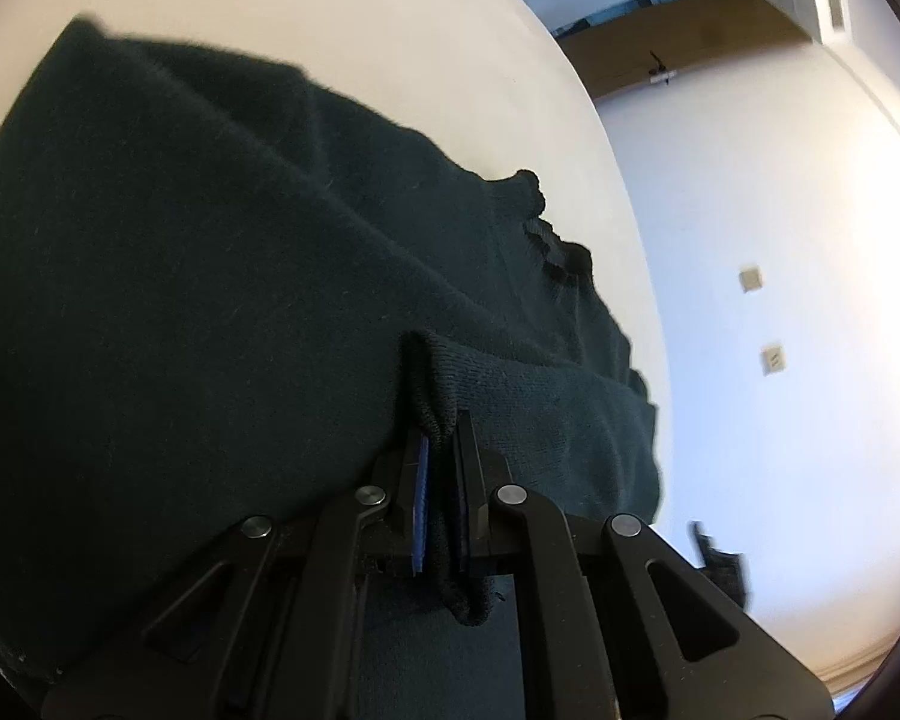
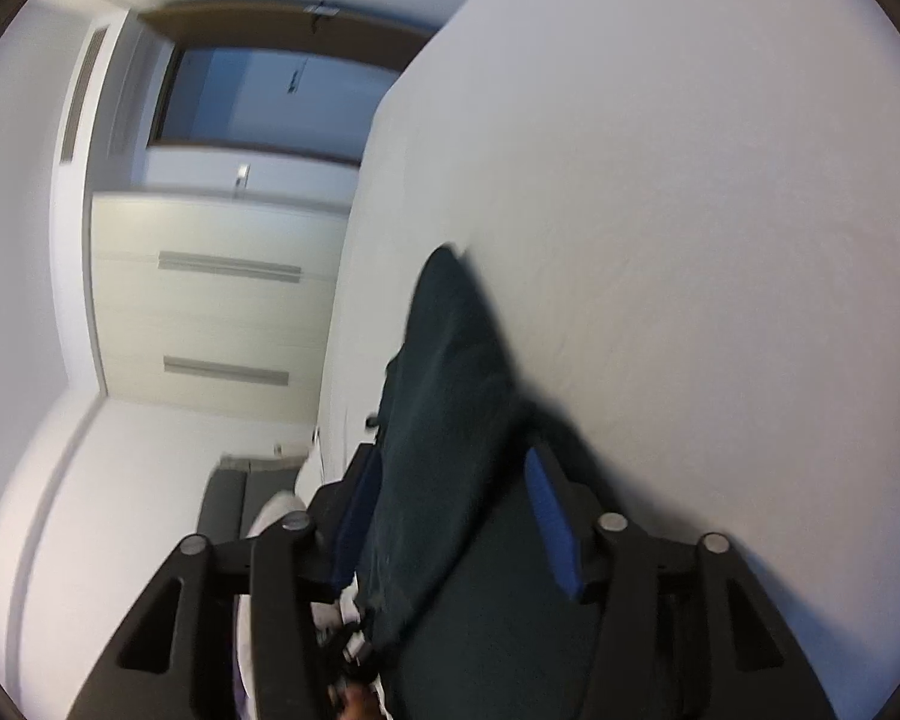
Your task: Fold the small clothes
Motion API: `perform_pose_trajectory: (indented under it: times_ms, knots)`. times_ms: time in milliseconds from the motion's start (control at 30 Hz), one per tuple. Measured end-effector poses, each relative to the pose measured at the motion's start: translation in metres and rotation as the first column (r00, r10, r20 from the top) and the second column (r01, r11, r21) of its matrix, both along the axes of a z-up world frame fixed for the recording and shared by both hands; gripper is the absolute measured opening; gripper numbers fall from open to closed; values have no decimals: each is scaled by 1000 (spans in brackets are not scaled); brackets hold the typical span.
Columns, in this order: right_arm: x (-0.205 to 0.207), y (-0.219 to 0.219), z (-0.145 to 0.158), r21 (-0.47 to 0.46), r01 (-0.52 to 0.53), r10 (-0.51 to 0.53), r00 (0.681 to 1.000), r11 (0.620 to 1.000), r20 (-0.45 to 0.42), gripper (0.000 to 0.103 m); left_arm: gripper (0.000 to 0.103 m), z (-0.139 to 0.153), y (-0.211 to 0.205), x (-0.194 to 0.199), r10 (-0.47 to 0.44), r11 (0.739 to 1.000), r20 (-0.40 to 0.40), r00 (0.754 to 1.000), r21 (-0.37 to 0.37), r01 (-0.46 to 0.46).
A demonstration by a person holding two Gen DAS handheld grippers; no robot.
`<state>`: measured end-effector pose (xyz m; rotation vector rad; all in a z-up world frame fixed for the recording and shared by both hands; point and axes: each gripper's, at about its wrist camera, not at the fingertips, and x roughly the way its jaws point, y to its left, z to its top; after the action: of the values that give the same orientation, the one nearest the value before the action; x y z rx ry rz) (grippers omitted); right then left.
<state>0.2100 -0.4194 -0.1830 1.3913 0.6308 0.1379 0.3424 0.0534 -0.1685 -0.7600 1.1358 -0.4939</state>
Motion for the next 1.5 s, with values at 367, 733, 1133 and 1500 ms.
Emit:
perform_pose_trajectory:
  times_ms: [367, 733, 1133, 1500]
  knots:
    - [61, -9, 63, -193, -175, 198, 974, 965, 108, 52, 7, 1, -1, 1, 6, 1000, 23, 1000, 21, -6]
    - [156, -31, -12, -47, -302, 301, 953, 952, -22, 44, 9, -10, 0, 0, -14, 1000, 58, 998, 10, 14]
    - [99, 0, -13, -13, -523, 523, 852, 852, -16, 44, 9, -15, 1, 1, -22, 1000, 56, 998, -5, 22]
    - [91, 4, 35, -104, -512, 519, 853, 853, 58, 51, 9, -16, 9, 4, -38, 999, 19, 999, -35, 39]
